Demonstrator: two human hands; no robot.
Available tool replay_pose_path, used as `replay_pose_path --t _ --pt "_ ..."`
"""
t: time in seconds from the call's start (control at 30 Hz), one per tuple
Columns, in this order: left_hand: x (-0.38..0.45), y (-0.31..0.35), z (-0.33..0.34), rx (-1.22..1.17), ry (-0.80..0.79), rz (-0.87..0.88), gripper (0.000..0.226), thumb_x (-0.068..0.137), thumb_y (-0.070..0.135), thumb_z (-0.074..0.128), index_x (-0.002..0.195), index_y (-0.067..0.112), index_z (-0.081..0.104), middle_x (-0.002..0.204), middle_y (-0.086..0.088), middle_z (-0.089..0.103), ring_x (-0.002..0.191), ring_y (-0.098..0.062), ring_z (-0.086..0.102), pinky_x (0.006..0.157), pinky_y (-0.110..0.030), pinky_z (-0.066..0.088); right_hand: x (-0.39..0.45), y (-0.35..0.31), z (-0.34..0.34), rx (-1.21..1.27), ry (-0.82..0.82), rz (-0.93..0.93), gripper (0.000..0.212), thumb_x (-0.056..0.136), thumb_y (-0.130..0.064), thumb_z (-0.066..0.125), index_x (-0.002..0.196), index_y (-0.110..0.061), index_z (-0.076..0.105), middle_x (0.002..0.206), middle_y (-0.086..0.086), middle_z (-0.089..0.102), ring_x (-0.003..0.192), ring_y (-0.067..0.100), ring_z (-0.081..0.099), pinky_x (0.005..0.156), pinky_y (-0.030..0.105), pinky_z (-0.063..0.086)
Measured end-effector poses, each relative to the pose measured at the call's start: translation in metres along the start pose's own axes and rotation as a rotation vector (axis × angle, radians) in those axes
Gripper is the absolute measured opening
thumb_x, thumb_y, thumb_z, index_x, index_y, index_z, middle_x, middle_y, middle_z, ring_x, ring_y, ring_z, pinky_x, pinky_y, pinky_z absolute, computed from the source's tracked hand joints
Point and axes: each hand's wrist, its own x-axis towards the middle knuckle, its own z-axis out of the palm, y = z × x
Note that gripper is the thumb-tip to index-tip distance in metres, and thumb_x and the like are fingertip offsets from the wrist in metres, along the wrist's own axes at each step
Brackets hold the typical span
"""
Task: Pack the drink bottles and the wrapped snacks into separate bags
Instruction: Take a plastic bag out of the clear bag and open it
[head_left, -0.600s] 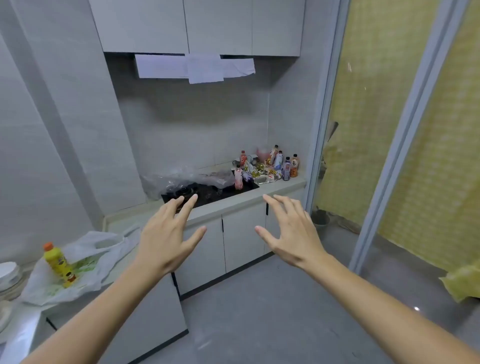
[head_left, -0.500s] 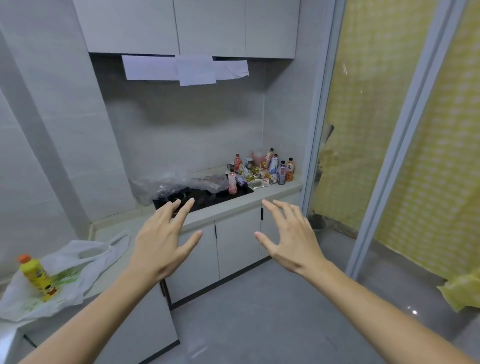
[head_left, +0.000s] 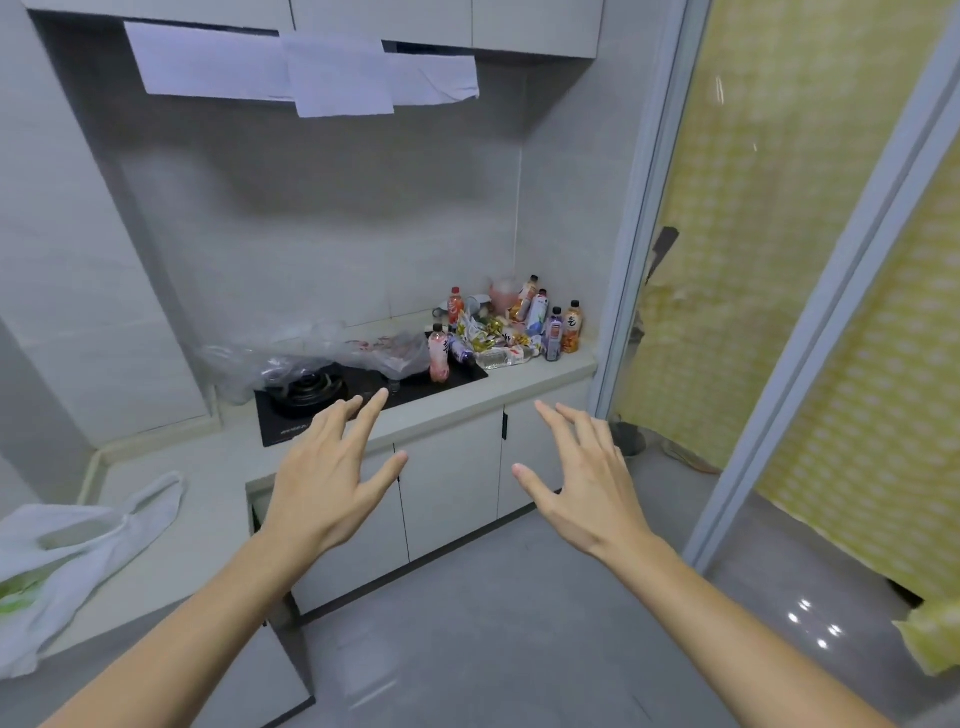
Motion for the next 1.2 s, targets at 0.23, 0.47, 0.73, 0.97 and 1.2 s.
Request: replay_pose_path --t 0.23,0.47,0.73,0.97,1.2 --pt "0.103 -0.027 0.077 -0.049 0.003 0.016 0.074 0.096 0.068 0.034 0.161 0.034 0.024 0.154 -0.002 0.043 0.144 -0.022 0.035 0.104 -0.045 0.043 0.097 0.053 0.049 -0.009 -0.009 0.038 0.08 0.09 -0.073 0.041 0.16 -0.037 0.023 0.157 -0.004 0.035 0.147 0.017 0.025 0.118 0.042 0.034" --pt "0.212 -0.061 0.14 -0.088 -0.025 0.006 0.075 0.096 0.068 0.033 0.16 0.029 0.027 0.148 -0.004 0.047 0.138 -0.024 0.04 0.101 -0.046 0.046 0.207 0.088 0.091 -0.026 -0.037 0.074 0.081 0.09 -0.074 0.041 0.16 -0.036 0.023 0.155 -0.007 0.036 0.145 0.015 0.028 0.116 0.042 0.037" --pt "0.303 -0.097 0.195 -0.053 -0.084 -0.003 0.075 0.097 0.068 0.032 0.159 0.027 0.029 0.142 -0.004 0.05 0.131 -0.025 0.046 0.094 -0.044 0.049 0.302 0.116 0.146 0.004 -0.068 0.089 0.081 0.09 -0.071 0.043 0.16 -0.037 0.022 0.157 -0.005 0.035 0.144 0.019 0.031 0.116 0.046 0.037" --pt "0.375 -0.108 0.244 -0.042 -0.112 -0.059 0.075 0.097 0.069 0.032 0.16 0.029 0.027 0.14 -0.002 0.051 0.128 -0.025 0.047 0.093 -0.044 0.049 0.402 0.158 0.192 0.023 -0.097 0.037 0.079 0.093 -0.068 0.052 0.159 -0.035 0.024 0.159 -0.005 0.034 0.146 0.02 0.028 0.116 0.043 0.035" --pt "0.456 -0.116 0.303 0.018 -0.139 -0.184 0.075 0.096 0.07 0.032 0.16 0.03 0.028 0.144 -0.001 0.049 0.128 -0.025 0.047 0.093 -0.044 0.05 0.521 0.212 0.243 0.089 -0.173 -0.039 0.079 0.091 -0.071 0.044 0.158 -0.034 0.027 0.158 -0.006 0.034 0.147 0.02 0.029 0.117 0.043 0.036"
